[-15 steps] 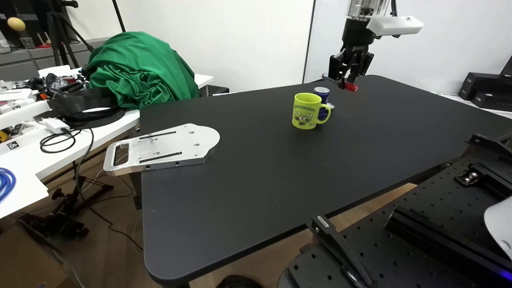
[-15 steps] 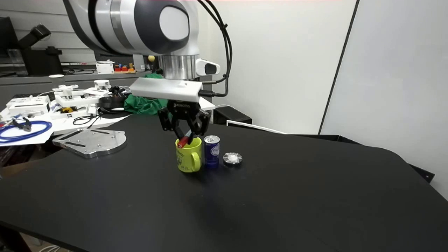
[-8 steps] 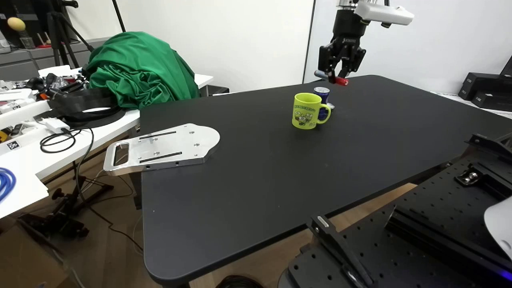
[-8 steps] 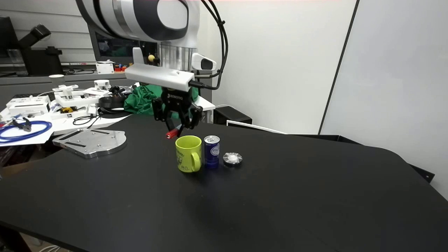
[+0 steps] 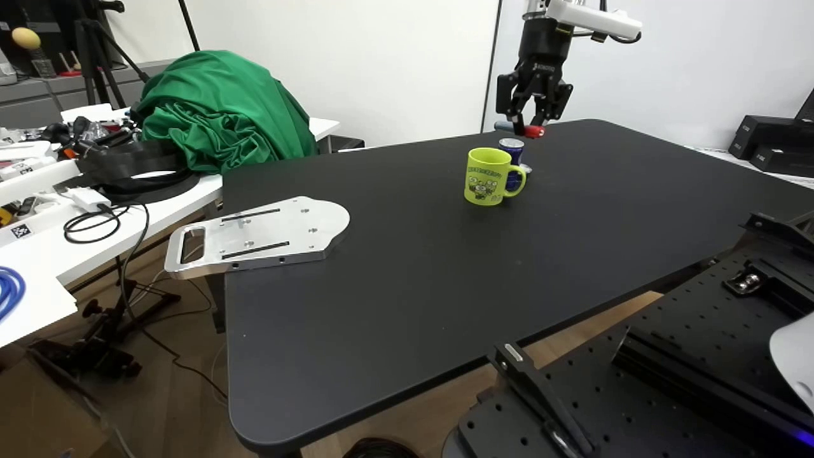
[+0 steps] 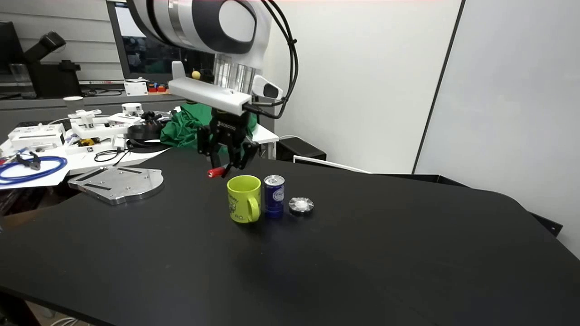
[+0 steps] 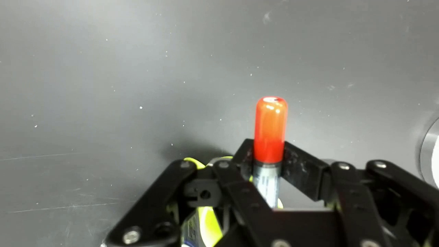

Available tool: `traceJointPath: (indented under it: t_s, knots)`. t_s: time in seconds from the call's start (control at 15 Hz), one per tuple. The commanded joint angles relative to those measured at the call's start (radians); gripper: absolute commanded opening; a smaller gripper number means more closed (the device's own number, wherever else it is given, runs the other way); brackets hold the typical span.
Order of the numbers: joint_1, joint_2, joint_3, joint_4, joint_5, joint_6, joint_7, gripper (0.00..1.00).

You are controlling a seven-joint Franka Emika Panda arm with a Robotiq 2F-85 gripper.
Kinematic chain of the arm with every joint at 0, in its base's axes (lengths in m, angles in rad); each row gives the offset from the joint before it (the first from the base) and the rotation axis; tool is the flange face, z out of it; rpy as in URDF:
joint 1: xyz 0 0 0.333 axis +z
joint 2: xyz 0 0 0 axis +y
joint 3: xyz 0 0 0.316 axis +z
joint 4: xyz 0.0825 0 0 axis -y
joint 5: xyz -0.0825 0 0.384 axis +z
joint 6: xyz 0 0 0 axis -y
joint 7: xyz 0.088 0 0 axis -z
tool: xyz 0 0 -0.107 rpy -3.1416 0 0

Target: Pick up the marker, put it in the mug, remove it from the mug, put it on the table, and then put it back in the mug

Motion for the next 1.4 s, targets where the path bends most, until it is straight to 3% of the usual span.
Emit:
traceJointPath:
  t_s: [0.0, 0.67, 1.33]
  knots:
    - [-0.015, 0.073, 0.016, 0.094, 0.029, -0.060, 0.048, 0.06]
    - [-0.032, 0.220, 0.034, 0.265, 0.121, -0.197, 0.129, 0.06]
    - [-0.121, 0.339, 0.024, 0.409, 0.248, -0.371, 0.142, 0.06]
